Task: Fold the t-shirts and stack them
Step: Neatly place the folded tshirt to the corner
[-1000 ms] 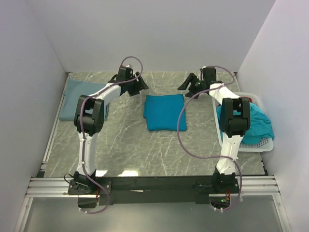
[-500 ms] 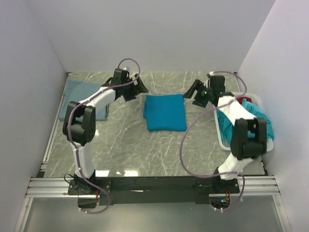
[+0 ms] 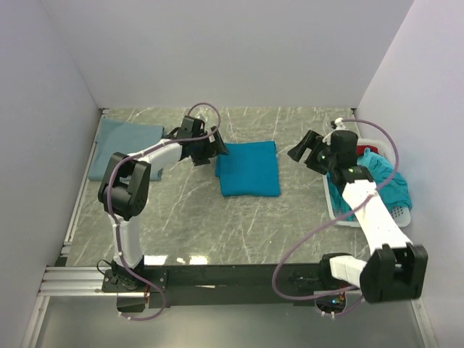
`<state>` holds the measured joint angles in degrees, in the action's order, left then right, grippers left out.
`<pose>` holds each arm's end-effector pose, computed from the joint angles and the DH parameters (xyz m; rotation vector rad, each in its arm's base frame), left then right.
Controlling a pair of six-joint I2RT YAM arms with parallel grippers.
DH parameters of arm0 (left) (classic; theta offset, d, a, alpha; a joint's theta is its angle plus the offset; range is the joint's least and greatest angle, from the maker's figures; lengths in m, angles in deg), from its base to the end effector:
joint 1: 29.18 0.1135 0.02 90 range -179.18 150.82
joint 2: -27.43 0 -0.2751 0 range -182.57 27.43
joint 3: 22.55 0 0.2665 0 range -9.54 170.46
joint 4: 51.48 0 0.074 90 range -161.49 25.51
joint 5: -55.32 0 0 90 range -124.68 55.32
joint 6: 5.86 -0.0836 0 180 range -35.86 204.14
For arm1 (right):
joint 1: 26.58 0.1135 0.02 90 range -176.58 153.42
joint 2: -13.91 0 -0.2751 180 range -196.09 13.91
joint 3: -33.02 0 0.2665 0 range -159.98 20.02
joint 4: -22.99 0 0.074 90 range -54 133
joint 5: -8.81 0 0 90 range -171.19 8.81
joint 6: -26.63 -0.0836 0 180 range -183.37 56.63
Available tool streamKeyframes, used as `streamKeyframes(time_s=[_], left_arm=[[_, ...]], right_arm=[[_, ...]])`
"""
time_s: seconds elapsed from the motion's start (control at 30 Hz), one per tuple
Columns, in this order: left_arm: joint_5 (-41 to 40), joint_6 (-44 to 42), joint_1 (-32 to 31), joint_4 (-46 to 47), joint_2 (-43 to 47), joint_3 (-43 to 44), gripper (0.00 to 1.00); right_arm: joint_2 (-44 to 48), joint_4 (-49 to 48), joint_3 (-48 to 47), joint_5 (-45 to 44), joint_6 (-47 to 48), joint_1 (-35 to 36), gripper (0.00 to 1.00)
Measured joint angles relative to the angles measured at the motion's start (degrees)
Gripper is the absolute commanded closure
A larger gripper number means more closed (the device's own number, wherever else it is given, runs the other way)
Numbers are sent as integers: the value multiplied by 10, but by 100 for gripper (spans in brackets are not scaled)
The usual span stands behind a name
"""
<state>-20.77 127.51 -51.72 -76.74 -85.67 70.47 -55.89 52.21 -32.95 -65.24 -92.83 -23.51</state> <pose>0.4424 -0.2054 0.1647 -0.3278 2.4744 -0.8122 0.3186 0.0401 0.2697 0.3368 2.1631 0.6252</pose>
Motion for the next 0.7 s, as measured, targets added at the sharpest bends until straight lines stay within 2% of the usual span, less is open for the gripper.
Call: streamKeyframes(time_s=[0.17,0.37,0.5,0.57,0.6,0.63,0.67,0.7], left_arm=[[-16,3,-9,-2,-27,0,0],[-36,7,-32,-9,-43,11,1],[-59,6,-53,-21,-61,39,9],[-68,7,-62,-24,-68,50,18],[-76,7,-67,-26,-72,54,29],[-81,8,-70,-29,-74,56,53],[-87,12,-72,-34,-77,60,58],[-94,10,-74,-40,-83,62,58]], right_arm=[[80,19,8,-29,7,0,9],[113,45,15,-52,16,0,9],[120,62,22,-65,23,0,9],[125,64,29,-70,25,0,9],[127,67,31,-71,26,0,9],[129,70,34,-74,27,0,9],[132,72,36,-76,28,0,9],[134,75,36,-78,28,0,9]])
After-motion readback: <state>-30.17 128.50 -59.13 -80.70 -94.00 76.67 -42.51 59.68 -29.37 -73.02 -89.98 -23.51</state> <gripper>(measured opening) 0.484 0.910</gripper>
